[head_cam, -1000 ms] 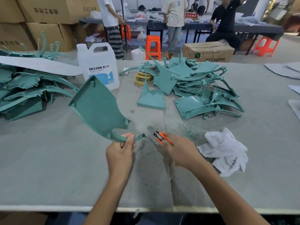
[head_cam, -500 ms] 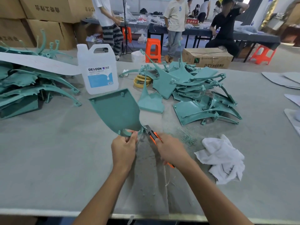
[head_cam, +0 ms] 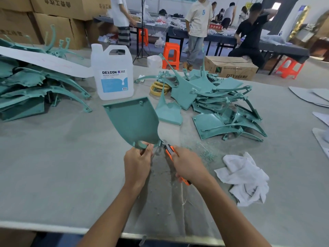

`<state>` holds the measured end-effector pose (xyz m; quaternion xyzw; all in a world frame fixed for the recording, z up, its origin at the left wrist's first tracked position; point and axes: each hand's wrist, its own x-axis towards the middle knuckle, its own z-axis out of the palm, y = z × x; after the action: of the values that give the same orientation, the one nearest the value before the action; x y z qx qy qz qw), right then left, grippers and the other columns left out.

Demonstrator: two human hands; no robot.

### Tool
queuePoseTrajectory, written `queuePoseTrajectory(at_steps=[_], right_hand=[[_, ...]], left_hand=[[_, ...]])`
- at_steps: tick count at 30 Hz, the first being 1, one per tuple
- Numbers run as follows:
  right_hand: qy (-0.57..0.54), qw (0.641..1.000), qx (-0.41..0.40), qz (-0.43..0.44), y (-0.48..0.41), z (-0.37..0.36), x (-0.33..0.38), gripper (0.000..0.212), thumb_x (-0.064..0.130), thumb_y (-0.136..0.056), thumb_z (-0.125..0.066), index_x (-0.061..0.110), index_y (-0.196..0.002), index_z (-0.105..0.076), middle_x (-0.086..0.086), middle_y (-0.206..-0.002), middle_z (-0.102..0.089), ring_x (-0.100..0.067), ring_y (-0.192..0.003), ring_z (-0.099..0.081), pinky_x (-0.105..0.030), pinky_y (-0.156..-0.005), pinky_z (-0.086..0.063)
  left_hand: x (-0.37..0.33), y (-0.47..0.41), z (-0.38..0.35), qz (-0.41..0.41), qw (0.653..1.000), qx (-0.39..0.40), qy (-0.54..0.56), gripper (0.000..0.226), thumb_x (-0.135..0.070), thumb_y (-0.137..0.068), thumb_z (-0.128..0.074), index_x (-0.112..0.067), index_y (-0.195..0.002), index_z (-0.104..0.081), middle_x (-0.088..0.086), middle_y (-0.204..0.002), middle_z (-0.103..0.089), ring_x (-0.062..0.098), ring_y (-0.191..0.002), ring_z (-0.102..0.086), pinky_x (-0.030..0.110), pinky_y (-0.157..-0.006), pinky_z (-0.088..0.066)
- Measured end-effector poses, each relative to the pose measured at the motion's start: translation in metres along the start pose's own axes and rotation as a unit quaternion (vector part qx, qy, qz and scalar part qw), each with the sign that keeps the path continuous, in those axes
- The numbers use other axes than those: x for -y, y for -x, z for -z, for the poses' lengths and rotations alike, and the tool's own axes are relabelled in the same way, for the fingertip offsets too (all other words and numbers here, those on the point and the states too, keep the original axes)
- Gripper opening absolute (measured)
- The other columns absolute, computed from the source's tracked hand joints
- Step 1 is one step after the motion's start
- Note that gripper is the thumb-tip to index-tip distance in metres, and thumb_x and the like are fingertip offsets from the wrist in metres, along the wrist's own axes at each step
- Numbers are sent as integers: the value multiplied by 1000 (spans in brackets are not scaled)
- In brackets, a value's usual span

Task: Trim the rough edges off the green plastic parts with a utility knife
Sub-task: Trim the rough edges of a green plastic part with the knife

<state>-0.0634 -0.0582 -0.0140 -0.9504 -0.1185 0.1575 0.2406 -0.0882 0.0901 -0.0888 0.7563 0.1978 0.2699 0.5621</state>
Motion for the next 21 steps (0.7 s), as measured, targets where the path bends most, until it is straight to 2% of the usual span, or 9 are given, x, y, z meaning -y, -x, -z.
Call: queuePoseTrajectory(at_steps=[8, 12, 15, 17, 19, 21], right_hand=[[-6, 1000, -22, 1, -2, -8, -2, 28, 24, -107, -33, 16, -122, -55, -16, -112, -68, -38, -98, -68, -46, -92, -52], [35, 999, -21, 18, -4, -9, -5, 24, 24, -107, -34, 17, -119, -54, -16, -108, -69, -39, -94, -67, -41, -89, -51], [70, 997, -14, 19, -4, -10, -12, 25, 28, -108, -34, 21, -124, -52, -17, -108, -69, -38, -92, -66, -41, -84, -51], [96, 995, -20, 19, -5, -12, -15, 28, 30, -108, -33, 22, -129, -50, -17, -112, -68, -38, -94, -63, -40, -77, -45], [108, 994, -26, 21, -8, -13, -15, 28, 31, -108, -32, 22, -128, -50, -16, -112, -68, -35, -87, -61, -40, -75, -41], [113, 993, -29, 19, -11, -14, -13, 25, 29, -108, -33, 21, -125, -50, -15, -107, -69, -34, -80, -62, -40, -76, -45]], left_hand=[[-5, 2, 2, -7, 1000, 6, -8, 28, -28, -96, -65, -15, -71, -69, -2, -67, -71, 24, -76, -71, 49, -73, -56], [-9, 3, 2, 1, 1000, 2, -2, 27, -25, -97, -65, -12, -74, -70, 0, -69, -72, 25, -76, -71, 48, -74, -56], [-12, 4, 2, 6, 1000, -9, -9, 31, -20, -96, -64, -7, -68, -67, 3, -65, -70, 26, -72, -70, 45, -69, -55], [-12, 5, 3, -2, 999, -15, -32, 35, -17, -95, -63, -2, -63, -64, 8, -62, -67, 30, -68, -66, 44, -65, -50], [-13, 7, 3, -11, 999, -13, -47, 37, -18, -94, -63, 2, -63, -63, 10, -61, -66, 31, -66, -63, 43, -63, -47], [-12, 7, 3, -12, 999, -10, -47, 38, -19, -94, -64, 3, -64, -63, 11, -61, -66, 32, -66, -62, 44, -62, -46]])
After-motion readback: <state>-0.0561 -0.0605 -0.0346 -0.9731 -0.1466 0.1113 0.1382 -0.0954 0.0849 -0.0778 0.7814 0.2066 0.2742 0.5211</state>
